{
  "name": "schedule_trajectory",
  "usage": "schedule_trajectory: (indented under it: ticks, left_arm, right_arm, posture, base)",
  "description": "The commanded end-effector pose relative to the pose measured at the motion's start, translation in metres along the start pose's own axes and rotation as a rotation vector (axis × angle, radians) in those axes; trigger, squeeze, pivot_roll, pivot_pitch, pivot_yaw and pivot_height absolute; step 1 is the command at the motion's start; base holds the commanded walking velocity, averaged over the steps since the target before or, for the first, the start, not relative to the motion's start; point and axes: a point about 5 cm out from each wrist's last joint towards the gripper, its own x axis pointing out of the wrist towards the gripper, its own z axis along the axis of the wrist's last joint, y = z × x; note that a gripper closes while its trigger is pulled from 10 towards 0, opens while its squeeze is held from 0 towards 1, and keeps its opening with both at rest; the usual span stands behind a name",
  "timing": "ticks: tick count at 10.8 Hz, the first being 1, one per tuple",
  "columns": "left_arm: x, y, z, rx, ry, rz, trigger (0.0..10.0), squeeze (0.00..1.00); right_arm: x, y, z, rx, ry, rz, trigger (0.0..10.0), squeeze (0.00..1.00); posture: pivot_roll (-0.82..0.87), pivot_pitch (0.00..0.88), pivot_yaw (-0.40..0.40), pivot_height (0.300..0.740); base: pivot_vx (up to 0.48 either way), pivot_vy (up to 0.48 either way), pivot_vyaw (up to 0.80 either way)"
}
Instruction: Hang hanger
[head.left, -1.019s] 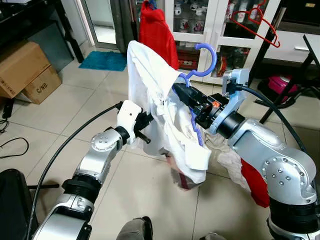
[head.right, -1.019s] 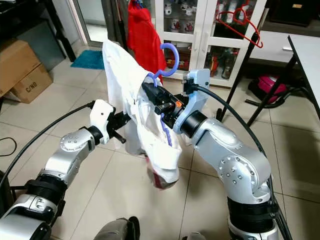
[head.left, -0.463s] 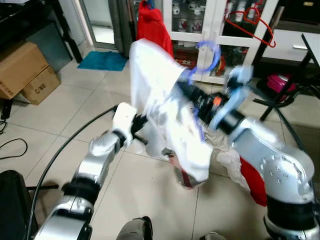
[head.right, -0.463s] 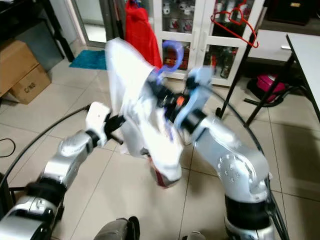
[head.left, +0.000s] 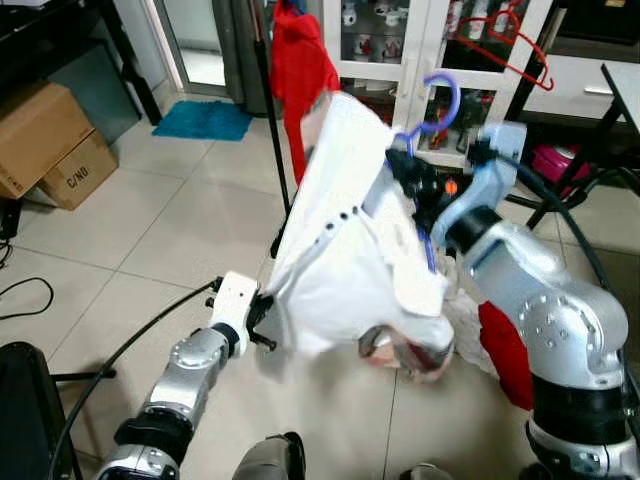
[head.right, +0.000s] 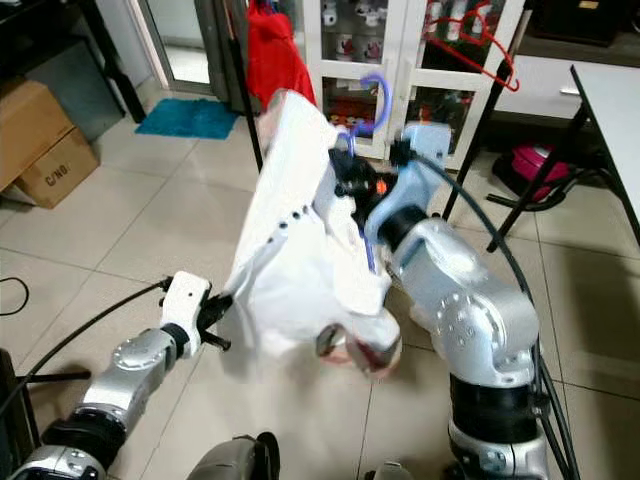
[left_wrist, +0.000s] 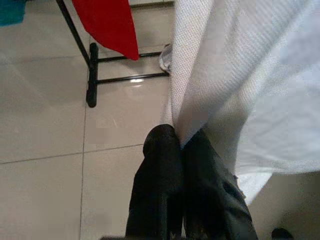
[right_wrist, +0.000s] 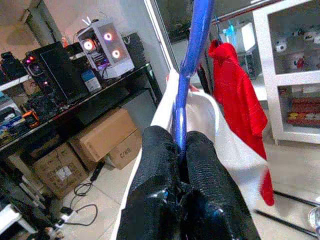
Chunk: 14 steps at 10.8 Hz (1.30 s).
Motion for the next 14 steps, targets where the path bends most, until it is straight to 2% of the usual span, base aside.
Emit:
schedule_trajectory:
  ticks: [1,5,6,8,9,10,11,13,14]
  left_arm:
    - [-0.003,-0.001,-0.015,-0.002,0.063,0.015,0.0,0.00]
    - [-0.008,0.011,-0.034,-0.007,0.181,0.138,0.0,0.00]
    - [-0.012,0.012,-0.047,-0.030,0.245,0.157,0.0,0.00]
    - [-0.015,0.009,-0.056,-0.061,0.289,0.173,0.0,0.00]
    - [-0.011,0.005,-0.047,-0.092,0.209,0.157,7.5,0.00]
    - [-0.008,0.003,-0.035,-0.118,0.126,0.122,10.0,0.60]
    - [-0.009,0.006,-0.026,-0.132,0.068,0.130,10.0,1.00]
    - [-0.022,0.012,-0.013,-0.152,-0.037,0.097,10.0,1.00]
    - [-0.034,0.014,-0.011,-0.143,-0.066,0.084,10.0,1.00]
  right_arm:
    - [0.003,0.004,0.008,-0.019,-0.042,0.016,10.0,0.00]
    - [0.004,0.002,0.008,-0.056,-0.030,0.004,10.0,0.00]
    - [0.005,0.001,0.006,-0.073,-0.020,-0.003,10.0,0.00]
    - [0.005,-0.001,0.005,-0.117,-0.002,-0.020,10.0,0.00]
    - [0.004,-0.002,0.003,-0.114,0.007,-0.006,10.0,0.00]
    - [0.003,-0.002,0.001,-0.114,0.011,-0.007,10.0,0.00]
    - [0.002,-0.003,-0.004,-0.134,0.034,-0.008,10.0,0.00]
    - [-0.002,-0.010,-0.018,-0.164,0.094,-0.043,10.0,0.00]
    - [-0.005,-0.016,-0.027,-0.189,0.126,-0.075,10.0,0.00]
  posture:
    - [-0.09,0.091,0.077,0.740]
    - [-0.10,0.094,0.074,0.740]
    - [-0.09,0.097,0.069,0.740]
    - [-0.10,0.097,0.068,0.740]
    - [-0.10,0.096,0.064,0.740]
    - [-0.10,0.096,0.064,0.740]
    - [-0.09,0.092,0.055,0.740]
    - [-0.08,0.088,0.062,0.740]
    - [-0.09,0.089,0.067,0.740]
  base:
    - [0.000,0.000,0.00]
    - [0.000,0.000,0.00]
    - [0.000,0.000,0.00]
    - [0.000,0.000,0.00]
    - [0.000,0.000,0.00]
    - [0.000,0.000,0.00]
    - [0.000,0.000,0.00]
    - [0.000,0.000,0.00]
    - [0.000,0.000,0.00]
